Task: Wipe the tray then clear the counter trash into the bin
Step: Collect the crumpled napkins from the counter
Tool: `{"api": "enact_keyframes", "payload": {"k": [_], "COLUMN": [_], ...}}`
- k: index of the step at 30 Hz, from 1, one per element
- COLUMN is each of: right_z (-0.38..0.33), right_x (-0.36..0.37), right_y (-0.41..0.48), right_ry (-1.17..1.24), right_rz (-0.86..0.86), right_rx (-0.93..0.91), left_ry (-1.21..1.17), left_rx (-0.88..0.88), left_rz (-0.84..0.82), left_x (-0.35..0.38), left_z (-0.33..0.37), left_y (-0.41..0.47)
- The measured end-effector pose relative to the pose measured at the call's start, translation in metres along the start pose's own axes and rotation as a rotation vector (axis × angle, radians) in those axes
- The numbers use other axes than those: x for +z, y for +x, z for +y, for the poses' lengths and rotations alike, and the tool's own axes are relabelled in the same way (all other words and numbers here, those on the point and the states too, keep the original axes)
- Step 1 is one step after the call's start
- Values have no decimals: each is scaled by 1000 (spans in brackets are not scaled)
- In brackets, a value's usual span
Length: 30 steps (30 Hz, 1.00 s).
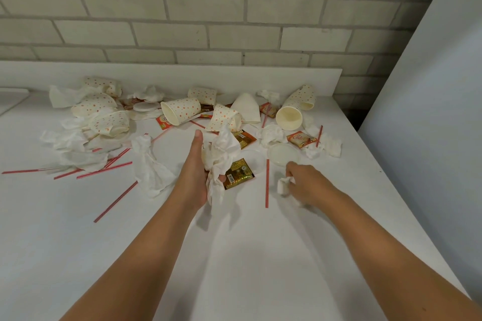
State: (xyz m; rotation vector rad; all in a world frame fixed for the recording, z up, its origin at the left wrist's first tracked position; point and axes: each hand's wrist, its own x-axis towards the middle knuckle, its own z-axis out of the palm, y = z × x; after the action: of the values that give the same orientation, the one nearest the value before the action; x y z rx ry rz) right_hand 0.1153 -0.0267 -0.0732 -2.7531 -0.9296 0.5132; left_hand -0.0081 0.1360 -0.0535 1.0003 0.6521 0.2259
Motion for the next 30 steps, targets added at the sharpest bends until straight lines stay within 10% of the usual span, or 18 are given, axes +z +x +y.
{"api": "enact_keyframes", "payload": {"k": [22, 30], "right_z": [-51, -162], "right_x": [12, 1], "right_y": [12, -28], "right_ry": [-96, 96], "right_rz": [-33, 94], "right_rx": [283, -89], "left_ry": [-52, -71], "left_rx": [94, 165], "left_rz": [175, 291], "left_x": [-58, -131], "left_z": [14, 27], "left_y": [-28, -77]}}
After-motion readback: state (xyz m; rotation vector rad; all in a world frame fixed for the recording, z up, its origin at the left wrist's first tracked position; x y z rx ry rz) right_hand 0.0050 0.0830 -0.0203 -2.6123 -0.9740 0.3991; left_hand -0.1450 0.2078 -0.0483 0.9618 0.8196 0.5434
